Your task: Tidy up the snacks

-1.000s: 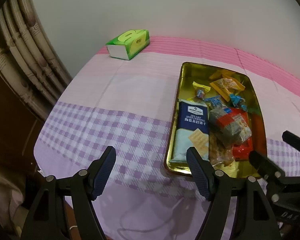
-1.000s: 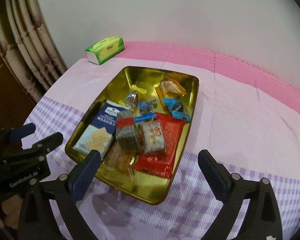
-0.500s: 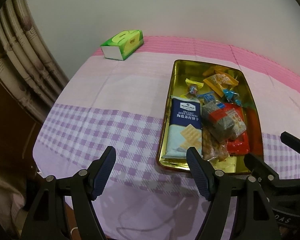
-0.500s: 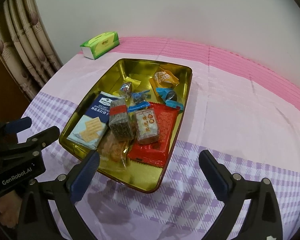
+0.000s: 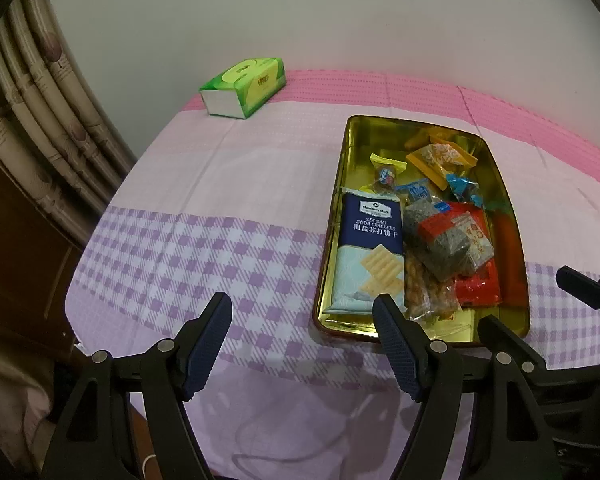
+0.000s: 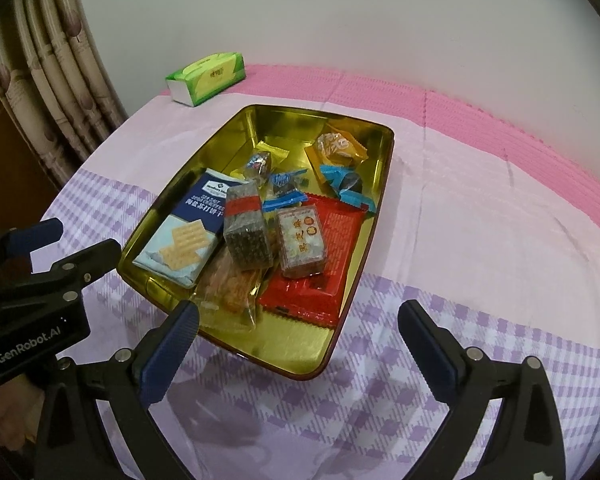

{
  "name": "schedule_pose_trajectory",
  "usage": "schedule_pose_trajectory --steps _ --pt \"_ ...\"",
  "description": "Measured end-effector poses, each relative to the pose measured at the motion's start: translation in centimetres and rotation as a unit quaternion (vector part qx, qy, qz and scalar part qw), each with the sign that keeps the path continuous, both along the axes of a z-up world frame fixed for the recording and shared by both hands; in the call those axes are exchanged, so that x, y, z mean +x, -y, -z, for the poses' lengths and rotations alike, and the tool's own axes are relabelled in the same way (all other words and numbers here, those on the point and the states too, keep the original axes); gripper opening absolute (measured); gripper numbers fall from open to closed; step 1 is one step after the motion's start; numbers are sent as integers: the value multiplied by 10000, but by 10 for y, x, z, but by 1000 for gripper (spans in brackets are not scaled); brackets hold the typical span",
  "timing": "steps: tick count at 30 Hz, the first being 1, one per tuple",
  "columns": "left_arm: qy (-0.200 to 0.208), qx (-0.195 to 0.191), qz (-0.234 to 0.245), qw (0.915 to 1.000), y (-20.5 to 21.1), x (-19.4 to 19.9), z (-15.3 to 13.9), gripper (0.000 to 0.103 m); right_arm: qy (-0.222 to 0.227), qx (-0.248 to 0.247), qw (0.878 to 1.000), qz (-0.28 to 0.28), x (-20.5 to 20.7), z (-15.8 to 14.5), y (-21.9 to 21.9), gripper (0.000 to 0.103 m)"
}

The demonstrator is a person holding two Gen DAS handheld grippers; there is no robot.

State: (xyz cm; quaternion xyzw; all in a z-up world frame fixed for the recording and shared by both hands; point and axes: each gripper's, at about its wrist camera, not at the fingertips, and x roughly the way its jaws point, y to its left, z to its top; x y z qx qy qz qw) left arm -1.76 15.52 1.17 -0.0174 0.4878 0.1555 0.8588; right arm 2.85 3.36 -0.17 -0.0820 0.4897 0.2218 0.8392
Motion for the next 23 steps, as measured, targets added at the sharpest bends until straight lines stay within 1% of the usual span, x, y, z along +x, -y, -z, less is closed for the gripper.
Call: schedule_pose_trajectory --steps 23 --pt "-26 -34 26 10000 0 0 5 73 -34 -14 10000 -17 1 5 -2 99"
